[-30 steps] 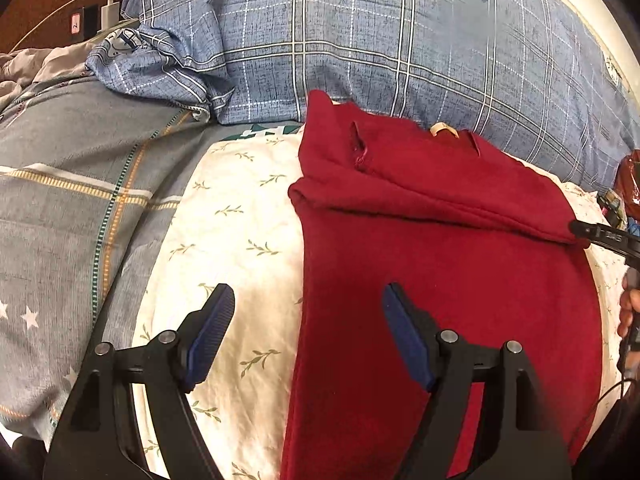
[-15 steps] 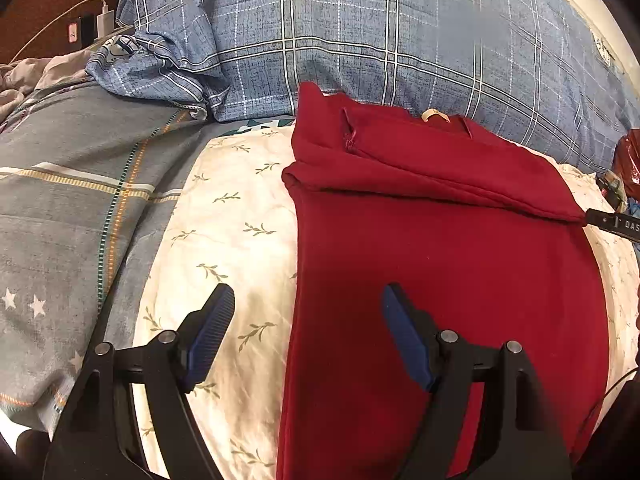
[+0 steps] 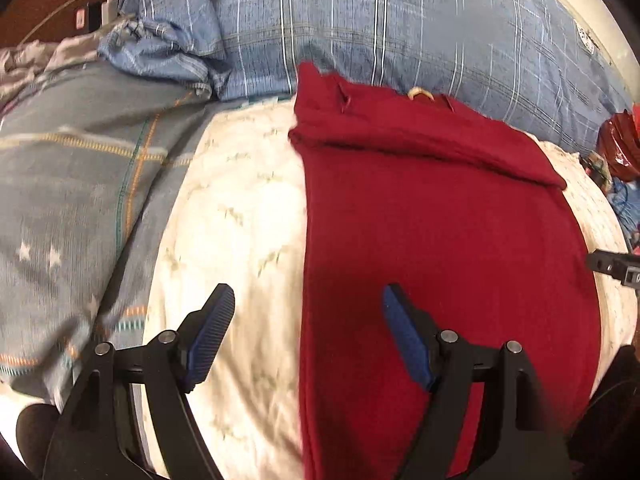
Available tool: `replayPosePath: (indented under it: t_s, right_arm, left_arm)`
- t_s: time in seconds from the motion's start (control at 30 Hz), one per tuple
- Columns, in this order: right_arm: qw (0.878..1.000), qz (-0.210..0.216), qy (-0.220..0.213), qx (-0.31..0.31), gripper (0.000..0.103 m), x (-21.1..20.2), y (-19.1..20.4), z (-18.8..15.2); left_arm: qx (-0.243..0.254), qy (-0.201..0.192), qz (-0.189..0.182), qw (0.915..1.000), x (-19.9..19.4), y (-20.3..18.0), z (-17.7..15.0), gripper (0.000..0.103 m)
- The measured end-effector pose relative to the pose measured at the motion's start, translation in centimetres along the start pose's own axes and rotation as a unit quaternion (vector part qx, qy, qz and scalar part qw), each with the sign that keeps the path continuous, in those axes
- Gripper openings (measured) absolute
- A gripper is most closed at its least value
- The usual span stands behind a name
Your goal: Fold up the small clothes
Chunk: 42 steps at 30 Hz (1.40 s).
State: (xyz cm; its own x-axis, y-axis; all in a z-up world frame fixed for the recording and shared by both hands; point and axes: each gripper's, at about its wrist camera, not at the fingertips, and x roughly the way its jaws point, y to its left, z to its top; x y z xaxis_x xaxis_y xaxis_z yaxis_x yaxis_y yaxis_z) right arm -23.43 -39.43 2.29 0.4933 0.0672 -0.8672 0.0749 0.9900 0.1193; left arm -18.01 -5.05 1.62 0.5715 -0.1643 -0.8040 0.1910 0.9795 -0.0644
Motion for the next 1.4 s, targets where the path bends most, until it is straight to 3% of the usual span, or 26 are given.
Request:
replayPosePath:
  t_s: [0.17,0.3,0.43,0.63,0.8,0.97,1.0,1.03,1.07,1.17,1.3,1.4]
  right_arm:
    - [0.999,-0.005,0.032,-0.011,0.060,0.7,0.3,-3.0]
    - [0.999,0.020,0.038,-0.019,0.060,-0.2,0.3,-5.3]
    - [0.996,0.065,0.056,-0.011,0.061,-0.7,-0.2,-7.2]
    - [0.991,0.112,0.067,-0.018,0.062,-1.4,-0.3,-10.0]
    - [0.988,0.130,0.076,-0.030,0.062,-1.6,-0.3,-10.7]
    - [0.981,0.166,0.090,-0.035,0.061,-1.7,-0.5,-11.8]
    - [0.980,0.169,0.094,-0.039,0.053,-1.6,-0.3,-11.9]
    - [0.978,0.176,0.102,-0.045,0.036,-1.5,-0.2,-12.1]
    - [0.975,0.185,0.109,-0.056,0.028,-1.3,0.0,-12.3]
    - [0.974,0.193,0.108,-0.049,0.023,-1.0,0.4,-12.2]
    - [0.972,0.204,0.109,-0.048,0.028,-0.6,0.5,-12.0]
    - [0.968,0.221,0.108,-0.051,0.049,-0.5,0.9,-11.9]
  left_arm:
    - [-0.008,0.020,-0.016,0.9996,-0.8,0.9,-2.1,0.076]
    - [0.003,0.030,-0.026,0.9992,-1.4,1.0,-3.7,0.076]
    - [0.001,0.065,-0.049,0.9967,-1.4,1.0,-5.3,0.076]
    - [0.014,0.079,-0.047,0.9956,-2.1,0.7,-7.0,0.076]
    - [0.037,0.095,-0.050,0.9935,-2.4,0.2,-7.9,0.076]
    - [0.027,0.108,-0.069,0.9913,-2.7,0.3,-8.3,0.076]
    - [0.030,0.110,-0.068,0.9911,-2.6,0.2,-8.4,0.076]
    - [0.034,0.111,-0.066,0.9911,-2.6,0.1,-8.4,0.076]
    - [0.036,0.111,-0.066,0.9909,-2.5,-0.1,-8.3,0.075]
    - [0.037,0.116,-0.071,0.9899,-2.4,-0.5,-8.2,0.058]
    - [0.042,0.118,-0.069,0.9897,-2.2,-0.7,-8.2,0.055]
    - [0.048,0.117,-0.064,0.9899,-2.1,-1.1,-8.3,0.055]
